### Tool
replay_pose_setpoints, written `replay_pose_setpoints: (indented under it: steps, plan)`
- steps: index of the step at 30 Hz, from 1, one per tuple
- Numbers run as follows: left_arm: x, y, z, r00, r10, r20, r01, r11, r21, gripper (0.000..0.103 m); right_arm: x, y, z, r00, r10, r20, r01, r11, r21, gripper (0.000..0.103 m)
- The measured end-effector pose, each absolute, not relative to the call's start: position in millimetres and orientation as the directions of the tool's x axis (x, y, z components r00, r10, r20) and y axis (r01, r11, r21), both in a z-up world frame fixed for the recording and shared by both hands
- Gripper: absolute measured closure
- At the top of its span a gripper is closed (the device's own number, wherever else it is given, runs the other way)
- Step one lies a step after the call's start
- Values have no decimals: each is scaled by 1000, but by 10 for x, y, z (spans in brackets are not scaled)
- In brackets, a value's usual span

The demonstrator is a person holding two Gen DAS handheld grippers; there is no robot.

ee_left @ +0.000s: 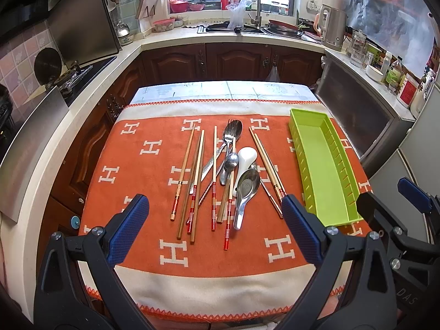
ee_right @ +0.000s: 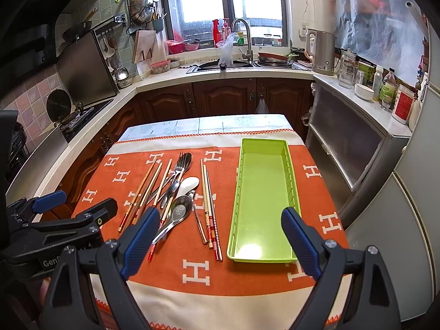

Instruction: Organize utensils

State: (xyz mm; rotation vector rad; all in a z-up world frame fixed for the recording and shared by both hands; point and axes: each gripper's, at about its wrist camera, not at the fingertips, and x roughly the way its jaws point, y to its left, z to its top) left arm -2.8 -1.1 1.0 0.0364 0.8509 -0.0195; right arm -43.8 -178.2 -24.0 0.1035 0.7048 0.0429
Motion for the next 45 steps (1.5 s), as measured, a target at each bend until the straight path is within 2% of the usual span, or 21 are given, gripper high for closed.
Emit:
replay_pose_setpoints:
  steps: [12,26,32,39,41,45]
  plan:
    - [-41,-5,-8,648,-16,-762,37,999,11,10,-446,-1769,-292,764,76,-641,-7,994,110,13]
    - [181,405,101,712,12,-702,3,1000,20,10,-348,-1687,-206,742,110,-662,-49,993,110,13]
    - [496,680,117,671,40,-740,2,998,56,10,-85,-1687,-208,705,172,-688,-88,984,156,20]
    - [1070,969,-248,575,-45,-817,39,999,-28,10,302,-1576,-222,661,233,-713,-134,972,194,29]
    - [1230,990,-384,553,-45,-832,57,998,-16,14,427,-1513,-261,643,252,-724,-149,968,204,31]
    - [1598,968,-748,484,-40,-874,92,996,6,39,694,-1388,-435,585,297,-755,-160,955,252,40]
